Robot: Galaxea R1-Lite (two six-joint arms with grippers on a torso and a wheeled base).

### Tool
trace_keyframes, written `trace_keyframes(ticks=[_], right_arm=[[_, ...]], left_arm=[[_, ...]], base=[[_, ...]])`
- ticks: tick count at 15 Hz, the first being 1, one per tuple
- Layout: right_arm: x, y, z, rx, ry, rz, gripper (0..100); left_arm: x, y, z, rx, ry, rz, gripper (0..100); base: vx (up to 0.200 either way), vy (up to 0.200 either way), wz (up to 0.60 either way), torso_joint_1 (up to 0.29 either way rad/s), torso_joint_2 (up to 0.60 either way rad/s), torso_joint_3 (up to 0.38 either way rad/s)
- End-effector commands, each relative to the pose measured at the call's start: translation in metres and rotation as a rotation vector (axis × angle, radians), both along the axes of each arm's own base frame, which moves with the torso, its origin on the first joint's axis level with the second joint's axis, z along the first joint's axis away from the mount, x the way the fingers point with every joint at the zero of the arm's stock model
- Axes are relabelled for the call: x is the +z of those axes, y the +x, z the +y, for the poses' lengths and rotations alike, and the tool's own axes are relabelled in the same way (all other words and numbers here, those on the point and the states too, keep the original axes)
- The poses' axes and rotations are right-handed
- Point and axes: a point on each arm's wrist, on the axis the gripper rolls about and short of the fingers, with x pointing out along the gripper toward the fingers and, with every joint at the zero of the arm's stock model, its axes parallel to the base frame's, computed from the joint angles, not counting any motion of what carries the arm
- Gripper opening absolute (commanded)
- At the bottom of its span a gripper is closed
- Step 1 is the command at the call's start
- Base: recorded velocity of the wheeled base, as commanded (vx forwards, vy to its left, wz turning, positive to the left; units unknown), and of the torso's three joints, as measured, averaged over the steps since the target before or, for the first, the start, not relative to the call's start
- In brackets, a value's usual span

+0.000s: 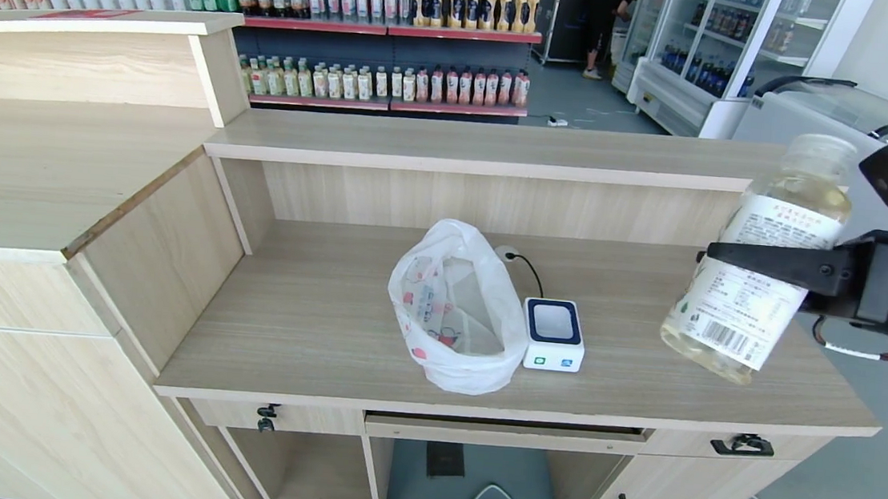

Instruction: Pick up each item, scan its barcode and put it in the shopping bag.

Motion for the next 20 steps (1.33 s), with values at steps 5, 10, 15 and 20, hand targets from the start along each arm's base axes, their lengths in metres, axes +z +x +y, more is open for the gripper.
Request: trace_keyframes(ticks=[5, 10, 15, 20], right_arm=[[0.029, -0.086, 0.015, 0.217, 0.097, 0.019, 0], [0.03, -0.091, 0.023, 0.276, 0.097, 0.013, 0], [0.026, -0.095, 0.033, 0.346, 0.094, 0.044, 0], [0.015, -0.099, 0.031, 0.328, 0.088, 0.079, 0]], left_arm=[[0.0, 0.0, 0.0, 0.001, 0.0, 0.001, 100], [0.0, 0.0, 0.0, 0.001, 0.0, 0.001, 100], [0.0, 0.0, 0.0, 0.001, 0.0, 0.001, 100], [0.0, 0.0, 0.0, 0.001, 0.0, 0.001, 100]], base=[[0.0, 0.0, 0.0, 0.0, 0.0, 0.0], [0.0, 0.0, 0.0, 0.0, 0.0, 0.0], [0.0, 0.0, 0.0, 0.0, 0.0, 0.0], [0.0, 0.0, 0.0, 0.0, 0.0, 0.0]])
